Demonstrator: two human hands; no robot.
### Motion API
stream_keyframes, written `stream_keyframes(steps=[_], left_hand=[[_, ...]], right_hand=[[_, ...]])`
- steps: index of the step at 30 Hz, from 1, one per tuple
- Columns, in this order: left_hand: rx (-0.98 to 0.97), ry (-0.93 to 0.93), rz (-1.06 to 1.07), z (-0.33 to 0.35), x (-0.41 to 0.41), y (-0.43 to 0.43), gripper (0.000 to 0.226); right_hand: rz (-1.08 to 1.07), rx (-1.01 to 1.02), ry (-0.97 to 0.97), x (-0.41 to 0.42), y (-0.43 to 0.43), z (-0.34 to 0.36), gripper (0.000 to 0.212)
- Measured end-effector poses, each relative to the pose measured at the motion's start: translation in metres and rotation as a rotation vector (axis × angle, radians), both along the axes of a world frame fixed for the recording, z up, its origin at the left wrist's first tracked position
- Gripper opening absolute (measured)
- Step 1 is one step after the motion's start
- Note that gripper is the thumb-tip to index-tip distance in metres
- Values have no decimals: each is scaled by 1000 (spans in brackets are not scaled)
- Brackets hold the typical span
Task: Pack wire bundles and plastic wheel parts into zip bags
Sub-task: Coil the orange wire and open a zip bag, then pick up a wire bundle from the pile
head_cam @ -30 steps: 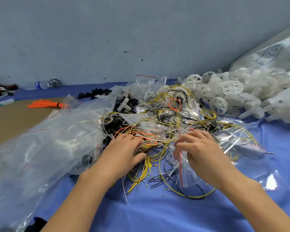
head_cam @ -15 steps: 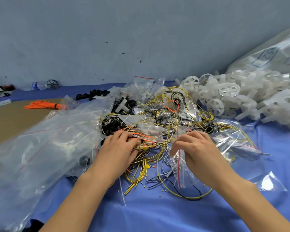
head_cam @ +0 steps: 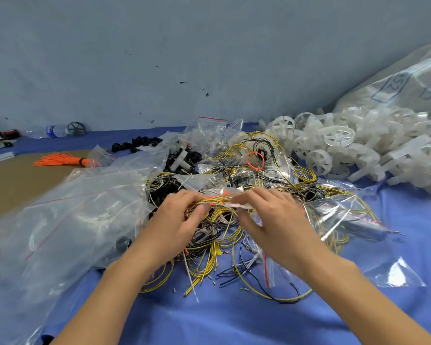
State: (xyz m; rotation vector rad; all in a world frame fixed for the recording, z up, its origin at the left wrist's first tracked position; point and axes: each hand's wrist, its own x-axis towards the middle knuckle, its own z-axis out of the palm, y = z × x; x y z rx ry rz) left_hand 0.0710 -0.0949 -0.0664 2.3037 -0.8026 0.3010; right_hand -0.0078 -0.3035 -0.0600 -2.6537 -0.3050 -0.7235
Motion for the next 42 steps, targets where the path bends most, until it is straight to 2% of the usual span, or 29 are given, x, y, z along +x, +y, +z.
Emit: stream_keyframes(steps=[4, 8, 12, 14, 16, 18, 21, 24, 28, 30, 34, 38, 42], left_hand=[[-35, 84, -68, 0, -3, -1, 9], [21, 78, -68, -3, -3, 4, 10], [163, 89, -120, -9, -5, 17, 43], [163, 74, -104, -11, -6, 23, 43], [156, 22, -30, -12, -5, 30, 41], [180, -33, 71, -15, -4, 36, 35], [230, -87, 183, -18, -5, 36, 30], [198, -61, 339, -14, -5, 35, 29], [161, 34, 406, -13, 0, 41, 30], [140, 36, 401, -12, -2, 40, 30], [99, -103, 288, -6, -10, 34, 18], [196, -135, 93, -6, -18, 33, 20], [260, -124, 55, -11, -20, 35, 21]], right_hand=[[-17, -85, 88, 10, 16, 1, 29], [-9, -7, 92, 13, 19, 3, 29], [21, -53, 114, 12, 16, 3, 21], [6, -68, 37, 9, 15, 0, 21], [-3, -66, -101, 5, 19, -1, 18], [13, -79, -160, 4, 23, -4, 20], [51, -189, -11, 3, 30, -11, 28], [62, -332, 167, 3, 34, -22, 34], [13, -311, 75, 1, 42, -27, 27], [-20, -323, 36, 3, 46, -29, 22], [-65, -378, -14, 10, 54, -34, 21], [-85, -394, -81, 18, 58, -40, 26], [-69, -444, -174, 21, 58, -48, 20]])
